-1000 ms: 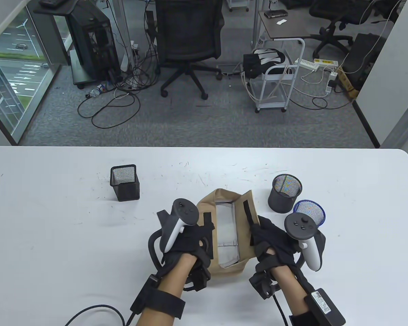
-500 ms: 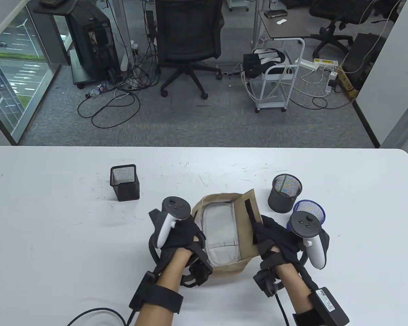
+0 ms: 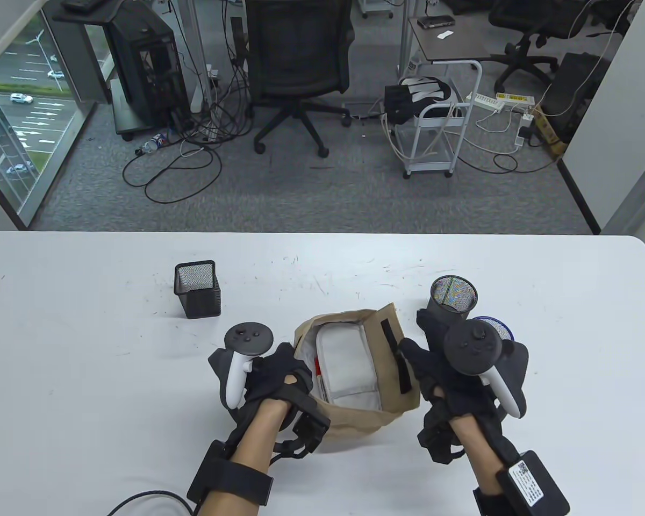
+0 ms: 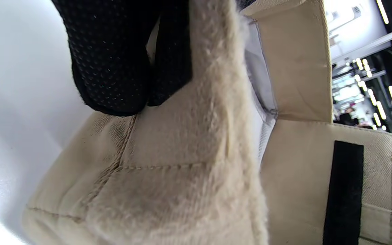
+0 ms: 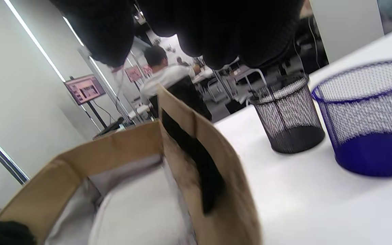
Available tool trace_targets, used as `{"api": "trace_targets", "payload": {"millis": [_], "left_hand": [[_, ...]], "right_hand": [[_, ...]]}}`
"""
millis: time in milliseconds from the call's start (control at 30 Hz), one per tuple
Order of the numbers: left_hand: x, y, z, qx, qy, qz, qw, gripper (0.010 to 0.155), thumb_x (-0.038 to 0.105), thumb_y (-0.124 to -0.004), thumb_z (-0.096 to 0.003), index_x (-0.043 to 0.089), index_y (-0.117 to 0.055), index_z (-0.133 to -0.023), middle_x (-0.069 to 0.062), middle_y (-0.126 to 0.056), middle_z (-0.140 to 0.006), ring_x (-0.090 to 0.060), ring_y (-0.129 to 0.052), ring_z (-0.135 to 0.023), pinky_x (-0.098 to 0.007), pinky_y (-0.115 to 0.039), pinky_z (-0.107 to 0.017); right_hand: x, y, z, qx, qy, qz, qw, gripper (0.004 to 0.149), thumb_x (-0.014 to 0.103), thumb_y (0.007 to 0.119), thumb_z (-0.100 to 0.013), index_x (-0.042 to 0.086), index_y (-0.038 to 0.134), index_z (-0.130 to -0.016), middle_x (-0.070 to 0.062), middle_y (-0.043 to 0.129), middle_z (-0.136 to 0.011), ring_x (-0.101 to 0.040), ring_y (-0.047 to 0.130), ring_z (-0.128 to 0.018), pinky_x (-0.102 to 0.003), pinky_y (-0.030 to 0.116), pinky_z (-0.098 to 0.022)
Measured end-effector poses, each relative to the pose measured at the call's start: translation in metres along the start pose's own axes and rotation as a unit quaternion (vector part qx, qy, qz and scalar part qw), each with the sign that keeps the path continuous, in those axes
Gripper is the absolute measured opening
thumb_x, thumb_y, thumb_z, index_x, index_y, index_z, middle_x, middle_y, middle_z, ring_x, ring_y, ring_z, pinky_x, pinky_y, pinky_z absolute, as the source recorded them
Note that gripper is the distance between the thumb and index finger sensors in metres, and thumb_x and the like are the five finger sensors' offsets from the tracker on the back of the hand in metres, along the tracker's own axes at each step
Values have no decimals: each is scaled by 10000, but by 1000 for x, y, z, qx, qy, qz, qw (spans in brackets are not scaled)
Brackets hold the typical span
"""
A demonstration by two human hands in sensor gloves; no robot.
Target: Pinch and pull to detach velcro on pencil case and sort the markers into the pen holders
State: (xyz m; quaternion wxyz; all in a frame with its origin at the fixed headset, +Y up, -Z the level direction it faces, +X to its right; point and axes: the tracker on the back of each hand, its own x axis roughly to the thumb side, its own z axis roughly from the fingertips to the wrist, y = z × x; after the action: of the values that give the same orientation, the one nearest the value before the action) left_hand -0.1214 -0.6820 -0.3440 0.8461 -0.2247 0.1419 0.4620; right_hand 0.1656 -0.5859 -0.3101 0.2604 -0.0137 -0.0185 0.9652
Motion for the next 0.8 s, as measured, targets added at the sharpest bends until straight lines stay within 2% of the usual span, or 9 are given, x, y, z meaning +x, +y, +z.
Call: {"api": "trace_targets", "payload": {"millis": [67, 167, 333, 400, 600, 800], "left_hand": [[1, -3, 1, -1, -4, -1, 1000, 669, 212, -685, -552, 17, -448, -1147, -334, -657, -1093, -493, -915, -835, -383, -1019, -359], [1, -8, 4, -1, -9, 0, 1000, 672, 212, -686, -552, 16, -444, -1147, -336, -651, -1095, -495, -910, -838, -389, -1016, -360], [2, -20, 9, -10, -25, 1, 1000, 681, 220, -684, -551, 16, -430, -1149, -335, -638, -1101, -494, -901, -847, -395, -1013, -365], [2, -24, 10, -14, -29, 1, 999, 684, 222, -684, -551, 13, -423, -1148, -338, -633, -1101, -497, -897, -849, -398, -1011, -367], [0, -29, 13, -19, -36, 13, 999, 692, 219, -681, -550, 7, -406, -1148, -348, -618, -1101, -507, -889, -849, -396, -1011, -370], [-2, -24, 16, -12, -40, 30, 999, 693, 226, -681, -552, 5, -403, -1147, -353, -610, -1103, -508, -885, -851, -398, -1010, -372]], "right_hand": [[18, -1, 4, -4, -23, -2, 1000, 659, 421, 915, -443, 126, 727, -1003, -182, 848, -982, -387, 948, -778, -499, 835, -481], [40, 13, 2, 48, -35, 5, 998, 672, 431, 920, -439, 108, 732, -998, -196, 861, -965, -389, 963, -754, -484, 846, -471], [64, 60, -19, 176, 11, 54, 983, 748, 472, 902, -440, 77, 677, -1034, -231, 803, -1009, -421, 917, -806, -508, 818, -505], [67, 79, -26, 209, 28, 73, 975, 786, 489, 900, -433, 68, 650, -1048, -244, 769, -1033, -440, 886, -837, -525, 800, -519], [67, 114, -40, 221, 66, 138, 963, 877, 523, 892, -424, 52, 559, -1084, -274, 650, -1102, -490, 772, -927, -584, 725, -578], [67, 136, -42, 225, 59, 214, 949, 1012, 571, 908, -374, 34, 468, -1111, -294, 540, -1147, -513, 671, -990, -621, 658, -623]]}}
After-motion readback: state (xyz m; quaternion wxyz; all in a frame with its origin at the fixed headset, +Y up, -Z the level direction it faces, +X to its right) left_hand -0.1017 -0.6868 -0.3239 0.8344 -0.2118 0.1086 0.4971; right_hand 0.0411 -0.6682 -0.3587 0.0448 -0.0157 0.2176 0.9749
